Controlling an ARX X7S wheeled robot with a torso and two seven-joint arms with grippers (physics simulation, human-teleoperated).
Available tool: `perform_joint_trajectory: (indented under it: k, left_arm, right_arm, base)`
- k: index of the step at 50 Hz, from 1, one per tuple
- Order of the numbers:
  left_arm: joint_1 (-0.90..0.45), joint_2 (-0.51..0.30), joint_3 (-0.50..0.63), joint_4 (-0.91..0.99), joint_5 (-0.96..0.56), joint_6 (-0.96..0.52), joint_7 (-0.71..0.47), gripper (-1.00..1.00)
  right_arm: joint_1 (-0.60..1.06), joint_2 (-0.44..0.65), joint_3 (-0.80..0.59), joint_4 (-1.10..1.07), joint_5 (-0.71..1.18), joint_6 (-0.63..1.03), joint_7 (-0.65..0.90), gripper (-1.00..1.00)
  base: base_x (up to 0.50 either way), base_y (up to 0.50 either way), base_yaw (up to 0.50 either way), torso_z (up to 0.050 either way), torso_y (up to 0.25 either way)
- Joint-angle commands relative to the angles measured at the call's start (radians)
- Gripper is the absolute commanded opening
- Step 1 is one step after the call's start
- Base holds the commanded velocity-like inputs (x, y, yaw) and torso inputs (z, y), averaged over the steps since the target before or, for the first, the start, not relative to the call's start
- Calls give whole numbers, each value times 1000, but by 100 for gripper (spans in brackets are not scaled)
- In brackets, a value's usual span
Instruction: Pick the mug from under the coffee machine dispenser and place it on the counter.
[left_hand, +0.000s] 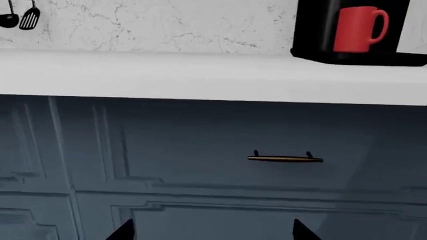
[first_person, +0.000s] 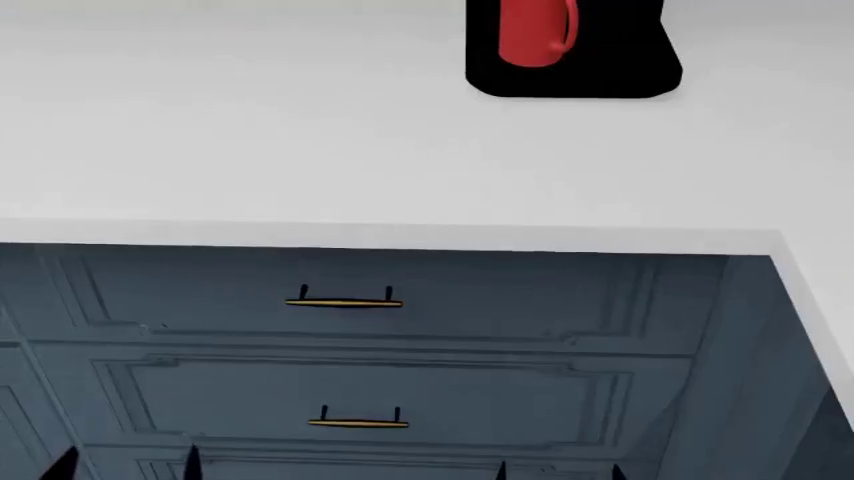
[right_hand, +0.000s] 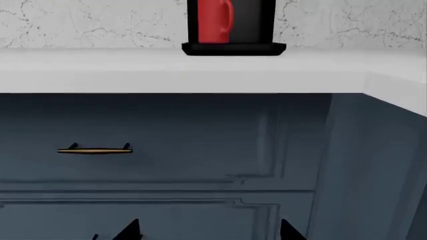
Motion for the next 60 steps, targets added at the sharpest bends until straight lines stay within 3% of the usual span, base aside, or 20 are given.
perform_joint_trajectory:
  k: [1, 60]
  left_arm:
    - [14, -20, 13, 26, -19, 33, -22, 100]
    - [41, -83, 104, 61, -56, 30, -61, 100]
  right_arm:
    - [2, 18, -24, 5, 11, -15, 25, 100]
    - [-27, 79, -101, -64, 8, -11, 134, 100]
  base:
    - [0, 0, 0, 47, 0]
    - [0, 0, 0, 50, 0]
